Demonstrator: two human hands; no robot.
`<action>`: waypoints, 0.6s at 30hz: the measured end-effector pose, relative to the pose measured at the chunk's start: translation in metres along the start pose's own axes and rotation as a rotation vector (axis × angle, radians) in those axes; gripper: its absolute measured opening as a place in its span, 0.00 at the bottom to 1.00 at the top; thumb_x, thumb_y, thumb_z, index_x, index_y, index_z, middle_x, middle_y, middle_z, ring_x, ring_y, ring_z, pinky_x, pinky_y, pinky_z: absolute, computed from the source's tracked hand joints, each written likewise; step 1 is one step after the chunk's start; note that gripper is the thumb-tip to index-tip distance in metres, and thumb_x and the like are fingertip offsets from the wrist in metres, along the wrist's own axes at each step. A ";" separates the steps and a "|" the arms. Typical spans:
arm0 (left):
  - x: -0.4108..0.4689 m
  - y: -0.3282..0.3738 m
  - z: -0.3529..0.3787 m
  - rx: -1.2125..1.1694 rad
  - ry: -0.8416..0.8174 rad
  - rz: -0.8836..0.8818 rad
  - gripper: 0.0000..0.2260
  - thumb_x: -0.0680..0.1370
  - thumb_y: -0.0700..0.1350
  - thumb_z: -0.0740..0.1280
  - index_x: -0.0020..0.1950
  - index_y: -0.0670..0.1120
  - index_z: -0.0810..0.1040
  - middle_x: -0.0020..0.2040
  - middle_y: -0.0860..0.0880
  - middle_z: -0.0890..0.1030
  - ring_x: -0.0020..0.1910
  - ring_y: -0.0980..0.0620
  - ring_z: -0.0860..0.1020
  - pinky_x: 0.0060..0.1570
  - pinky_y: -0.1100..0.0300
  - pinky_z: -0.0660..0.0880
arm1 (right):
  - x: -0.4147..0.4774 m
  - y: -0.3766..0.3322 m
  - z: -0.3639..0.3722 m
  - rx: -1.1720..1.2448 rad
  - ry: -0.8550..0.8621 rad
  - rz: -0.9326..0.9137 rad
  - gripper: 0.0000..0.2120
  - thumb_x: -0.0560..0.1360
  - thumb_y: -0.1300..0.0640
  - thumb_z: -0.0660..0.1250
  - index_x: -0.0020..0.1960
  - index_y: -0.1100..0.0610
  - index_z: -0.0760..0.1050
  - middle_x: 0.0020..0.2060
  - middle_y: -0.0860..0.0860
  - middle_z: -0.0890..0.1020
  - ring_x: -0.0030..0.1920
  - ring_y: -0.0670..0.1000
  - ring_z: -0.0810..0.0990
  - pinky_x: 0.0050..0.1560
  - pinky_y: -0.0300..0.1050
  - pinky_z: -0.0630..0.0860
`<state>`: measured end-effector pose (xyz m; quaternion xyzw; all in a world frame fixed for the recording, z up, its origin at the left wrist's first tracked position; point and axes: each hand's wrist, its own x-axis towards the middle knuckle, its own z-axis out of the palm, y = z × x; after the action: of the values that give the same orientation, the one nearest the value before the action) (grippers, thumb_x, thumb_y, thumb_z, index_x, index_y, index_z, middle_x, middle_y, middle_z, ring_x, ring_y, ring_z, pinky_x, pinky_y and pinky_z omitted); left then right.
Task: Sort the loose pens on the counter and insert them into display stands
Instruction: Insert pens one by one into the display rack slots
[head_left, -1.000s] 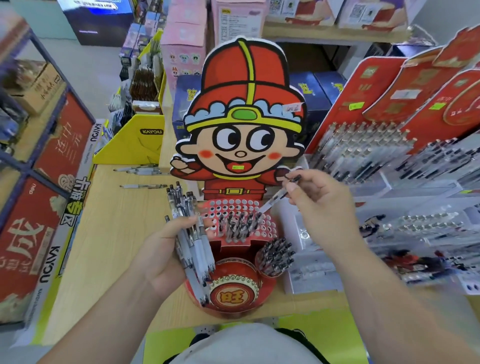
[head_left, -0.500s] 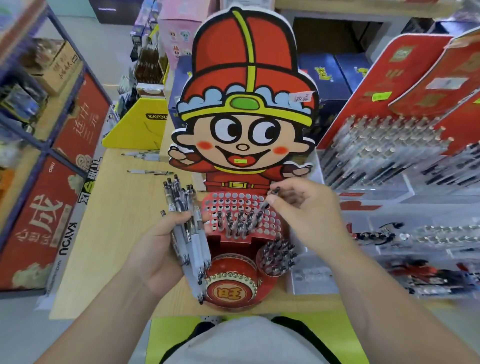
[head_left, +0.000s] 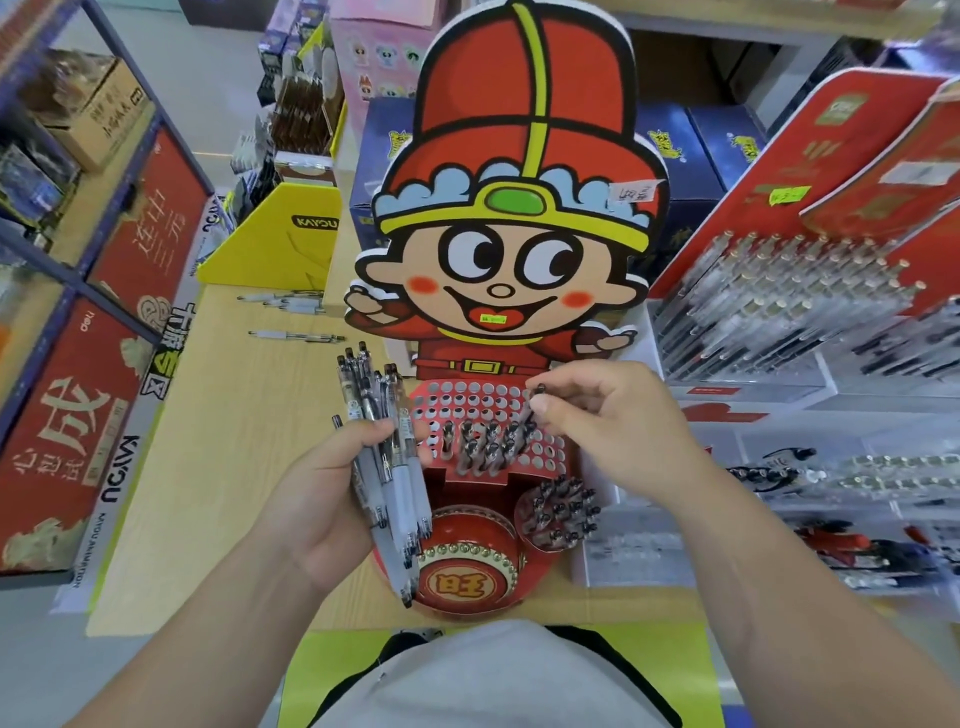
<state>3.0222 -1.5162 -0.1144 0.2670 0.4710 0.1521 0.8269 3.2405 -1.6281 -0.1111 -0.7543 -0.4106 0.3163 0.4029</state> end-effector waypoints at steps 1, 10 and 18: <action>0.000 0.000 -0.001 -0.005 -0.002 -0.001 0.10 0.72 0.45 0.67 0.39 0.47 0.88 0.42 0.46 0.85 0.38 0.51 0.81 0.45 0.51 0.74 | 0.000 0.001 0.000 0.008 0.005 0.008 0.09 0.76 0.57 0.73 0.49 0.43 0.83 0.42 0.45 0.86 0.45 0.48 0.85 0.51 0.55 0.83; 0.002 0.002 -0.003 -0.002 -0.018 -0.022 0.09 0.72 0.46 0.68 0.44 0.44 0.87 0.43 0.44 0.84 0.37 0.50 0.81 0.43 0.50 0.74 | 0.003 0.002 0.007 -0.144 -0.025 0.087 0.06 0.74 0.55 0.75 0.52 0.50 0.86 0.44 0.42 0.86 0.45 0.41 0.84 0.52 0.49 0.83; -0.003 0.001 -0.001 0.025 -0.016 -0.022 0.09 0.71 0.45 0.68 0.45 0.45 0.87 0.44 0.46 0.85 0.37 0.52 0.83 0.46 0.51 0.75 | 0.007 -0.003 0.003 -0.220 -0.091 0.067 0.08 0.75 0.54 0.74 0.55 0.50 0.85 0.46 0.41 0.85 0.47 0.39 0.83 0.53 0.43 0.81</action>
<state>3.0198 -1.5167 -0.1127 0.2733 0.4690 0.1349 0.8289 3.2408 -1.6198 -0.1108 -0.7923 -0.4351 0.3165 0.2878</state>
